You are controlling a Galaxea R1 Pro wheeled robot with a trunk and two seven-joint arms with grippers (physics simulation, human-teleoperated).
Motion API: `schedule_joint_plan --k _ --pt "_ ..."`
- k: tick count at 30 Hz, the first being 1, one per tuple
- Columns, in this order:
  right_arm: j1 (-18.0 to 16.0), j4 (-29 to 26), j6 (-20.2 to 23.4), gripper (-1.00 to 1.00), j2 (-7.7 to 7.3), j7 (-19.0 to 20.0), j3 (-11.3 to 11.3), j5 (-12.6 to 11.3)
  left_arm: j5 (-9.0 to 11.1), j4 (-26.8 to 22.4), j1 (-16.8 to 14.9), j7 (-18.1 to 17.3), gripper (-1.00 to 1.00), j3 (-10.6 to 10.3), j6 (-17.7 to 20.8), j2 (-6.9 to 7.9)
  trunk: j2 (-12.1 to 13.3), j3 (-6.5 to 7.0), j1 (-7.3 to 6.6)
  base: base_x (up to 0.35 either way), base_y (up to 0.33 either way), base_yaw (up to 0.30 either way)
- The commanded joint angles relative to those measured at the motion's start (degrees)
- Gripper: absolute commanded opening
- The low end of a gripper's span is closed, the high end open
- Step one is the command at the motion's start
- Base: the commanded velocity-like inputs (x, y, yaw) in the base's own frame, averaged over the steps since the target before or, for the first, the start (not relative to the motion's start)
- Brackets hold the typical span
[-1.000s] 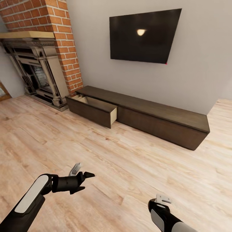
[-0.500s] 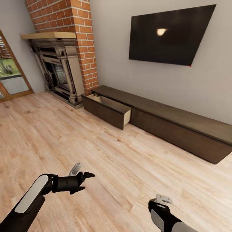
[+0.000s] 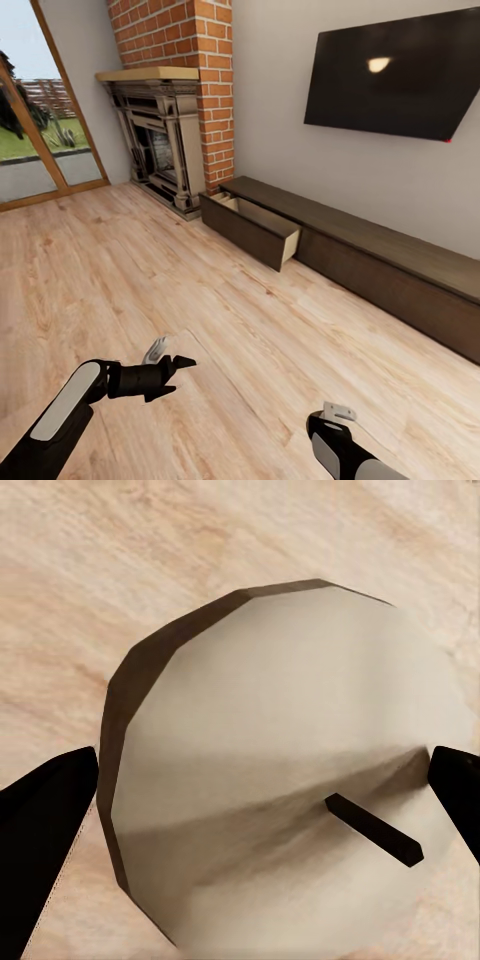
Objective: Place each of the two pumpkins and all three candles from the living room inside a cabinet in the living room (use any cabinet), then make sure every cabinet is closed, and position the cauldron so it is next to a table in the living room.
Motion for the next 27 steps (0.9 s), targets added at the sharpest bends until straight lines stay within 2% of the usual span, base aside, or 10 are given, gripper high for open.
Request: schedule_joint_plan --k 1,6,27 --pt "0.0 -0.1 0.3 -1.0 -0.03 -0.4 0.5 -0.2 0.6 0.0 -0.1 0.6 1.0 -0.1 0.0 0.03 0.0 -0.04 -0.01 0.0 0.0 0.287" --pt "0.0 -0.1 0.3 -1.0 -0.03 -0.4 0.5 -0.2 0.5 0.0 -0.1 0.7 1.0 -0.2 0.0 -0.01 0.0 -0.04 -0.01 0.032 0.0 0.287" --pt "0.0 -0.1 0.3 -1.0 -0.03 -0.4 0.5 -0.2 0.5 0.0 -0.1 0.6 1.0 -0.1 0.0 0.03 0.0 -0.04 -0.01 0.134 0.0 0.287"
